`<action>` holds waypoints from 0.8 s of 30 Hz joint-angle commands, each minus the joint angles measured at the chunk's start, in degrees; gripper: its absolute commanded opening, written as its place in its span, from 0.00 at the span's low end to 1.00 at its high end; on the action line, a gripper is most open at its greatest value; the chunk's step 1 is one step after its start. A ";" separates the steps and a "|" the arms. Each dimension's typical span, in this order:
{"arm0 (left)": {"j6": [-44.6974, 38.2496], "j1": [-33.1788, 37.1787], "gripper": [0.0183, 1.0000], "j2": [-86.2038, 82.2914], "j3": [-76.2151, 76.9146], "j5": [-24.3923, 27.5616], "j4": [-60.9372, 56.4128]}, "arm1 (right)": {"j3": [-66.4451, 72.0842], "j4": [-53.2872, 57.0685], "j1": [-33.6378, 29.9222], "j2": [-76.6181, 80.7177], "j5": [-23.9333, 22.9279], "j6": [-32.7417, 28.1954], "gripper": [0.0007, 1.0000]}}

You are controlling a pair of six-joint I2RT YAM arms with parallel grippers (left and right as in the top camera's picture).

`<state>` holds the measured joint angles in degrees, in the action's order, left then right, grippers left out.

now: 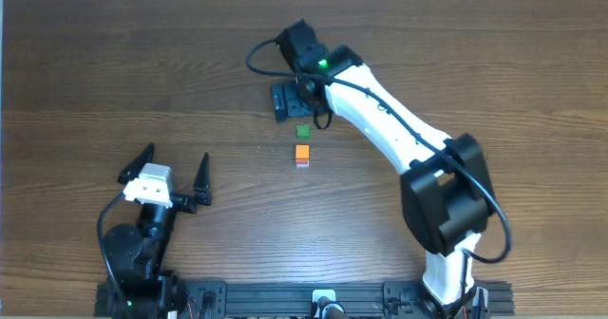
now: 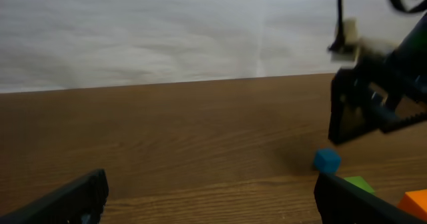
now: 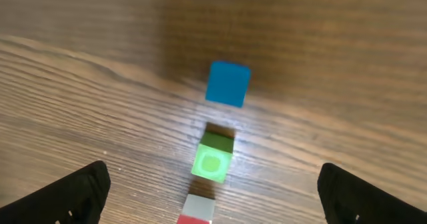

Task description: Stack Cubes

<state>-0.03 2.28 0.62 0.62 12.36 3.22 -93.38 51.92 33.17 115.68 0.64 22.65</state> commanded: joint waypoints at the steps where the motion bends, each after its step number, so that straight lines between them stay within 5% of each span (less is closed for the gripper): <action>1: -0.63 0.20 1.00 -0.24 -0.31 -0.42 0.11 | -1.44 1.01 0.87 3.50 -1.60 2.73 0.99; 24: -0.66 0.20 1.00 -0.24 -0.31 -0.39 0.11 | -1.44 2.93 2.58 9.46 -1.57 10.75 0.90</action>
<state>-0.03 2.28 0.62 0.62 12.38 3.22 -93.65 54.87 35.27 123.50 -0.03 32.42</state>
